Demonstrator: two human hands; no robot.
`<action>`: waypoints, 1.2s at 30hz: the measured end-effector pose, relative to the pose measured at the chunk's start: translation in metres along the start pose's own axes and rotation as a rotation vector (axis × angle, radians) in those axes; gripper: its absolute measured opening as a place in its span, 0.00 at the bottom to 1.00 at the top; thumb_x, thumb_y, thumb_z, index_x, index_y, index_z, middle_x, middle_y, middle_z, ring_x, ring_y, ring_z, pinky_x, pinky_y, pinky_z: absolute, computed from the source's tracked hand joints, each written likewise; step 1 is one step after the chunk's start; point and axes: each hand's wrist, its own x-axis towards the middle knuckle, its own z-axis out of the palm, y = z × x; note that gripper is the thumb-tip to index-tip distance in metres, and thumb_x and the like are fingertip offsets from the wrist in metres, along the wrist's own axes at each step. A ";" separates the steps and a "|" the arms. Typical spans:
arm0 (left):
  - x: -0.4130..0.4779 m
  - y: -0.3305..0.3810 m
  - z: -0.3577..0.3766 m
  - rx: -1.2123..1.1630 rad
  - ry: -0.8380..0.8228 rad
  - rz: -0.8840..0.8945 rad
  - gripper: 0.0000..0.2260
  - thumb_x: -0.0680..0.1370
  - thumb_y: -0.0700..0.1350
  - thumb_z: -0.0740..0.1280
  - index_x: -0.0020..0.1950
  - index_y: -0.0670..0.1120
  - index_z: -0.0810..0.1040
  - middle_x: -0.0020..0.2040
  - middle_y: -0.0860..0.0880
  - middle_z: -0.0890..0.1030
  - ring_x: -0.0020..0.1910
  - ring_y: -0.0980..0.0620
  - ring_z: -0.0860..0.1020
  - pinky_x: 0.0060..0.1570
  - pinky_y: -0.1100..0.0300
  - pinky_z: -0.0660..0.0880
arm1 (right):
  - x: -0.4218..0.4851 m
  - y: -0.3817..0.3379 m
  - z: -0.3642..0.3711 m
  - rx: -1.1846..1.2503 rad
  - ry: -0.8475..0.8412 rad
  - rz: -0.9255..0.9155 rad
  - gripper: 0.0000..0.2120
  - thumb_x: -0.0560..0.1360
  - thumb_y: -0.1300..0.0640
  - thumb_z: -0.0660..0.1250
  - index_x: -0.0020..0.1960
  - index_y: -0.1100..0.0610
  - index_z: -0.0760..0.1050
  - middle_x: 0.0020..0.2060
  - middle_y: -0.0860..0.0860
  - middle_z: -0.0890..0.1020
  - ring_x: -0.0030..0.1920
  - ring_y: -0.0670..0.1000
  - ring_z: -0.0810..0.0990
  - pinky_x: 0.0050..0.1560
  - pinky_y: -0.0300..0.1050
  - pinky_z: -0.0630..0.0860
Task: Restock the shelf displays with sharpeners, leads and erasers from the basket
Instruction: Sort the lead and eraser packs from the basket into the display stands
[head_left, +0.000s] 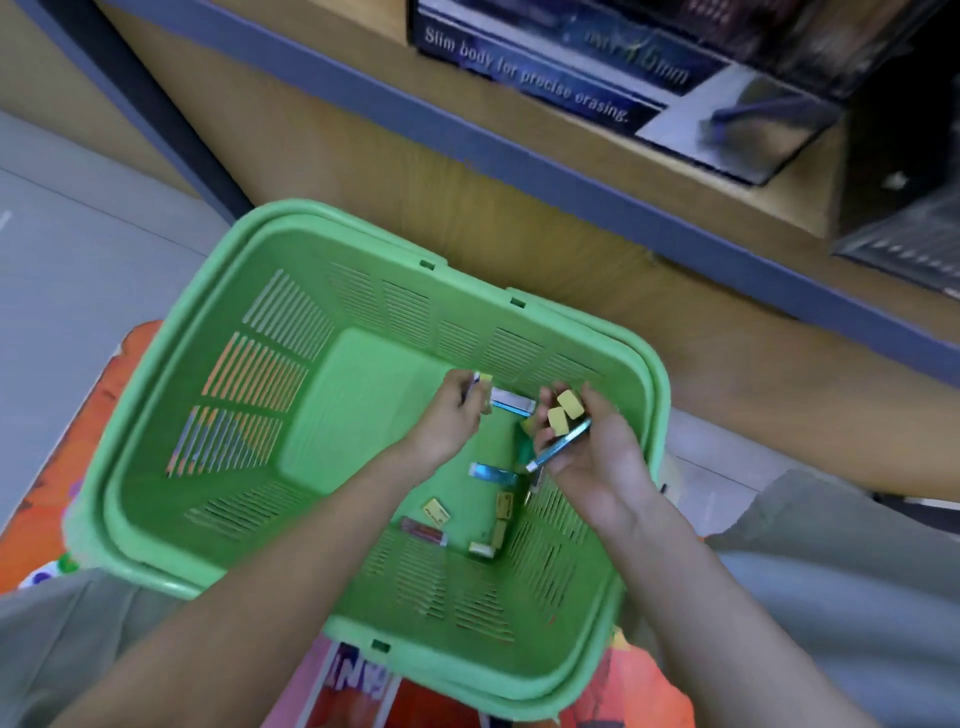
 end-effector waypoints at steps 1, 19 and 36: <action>-0.011 0.011 0.002 -0.115 -0.023 -0.019 0.06 0.83 0.43 0.54 0.54 0.41 0.66 0.33 0.48 0.70 0.27 0.58 0.70 0.31 0.65 0.70 | -0.004 -0.002 0.001 0.013 -0.023 -0.024 0.14 0.82 0.52 0.54 0.43 0.56 0.72 0.34 0.51 0.78 0.32 0.46 0.73 0.24 0.33 0.69; -0.145 0.112 0.019 -0.250 -0.321 0.015 0.04 0.77 0.40 0.67 0.51 0.43 0.73 0.41 0.48 0.77 0.36 0.54 0.75 0.32 0.65 0.71 | -0.109 -0.021 0.007 -0.224 -0.145 -0.553 0.09 0.82 0.57 0.56 0.59 0.60 0.69 0.45 0.52 0.80 0.39 0.44 0.80 0.35 0.40 0.76; -0.202 0.214 0.069 -0.157 -0.368 0.296 0.06 0.78 0.42 0.66 0.54 0.45 0.74 0.34 0.51 0.77 0.28 0.59 0.75 0.32 0.66 0.72 | -0.211 -0.186 -0.055 -0.680 0.371 -1.204 0.18 0.76 0.43 0.65 0.58 0.55 0.67 0.54 0.50 0.74 0.56 0.52 0.78 0.60 0.51 0.75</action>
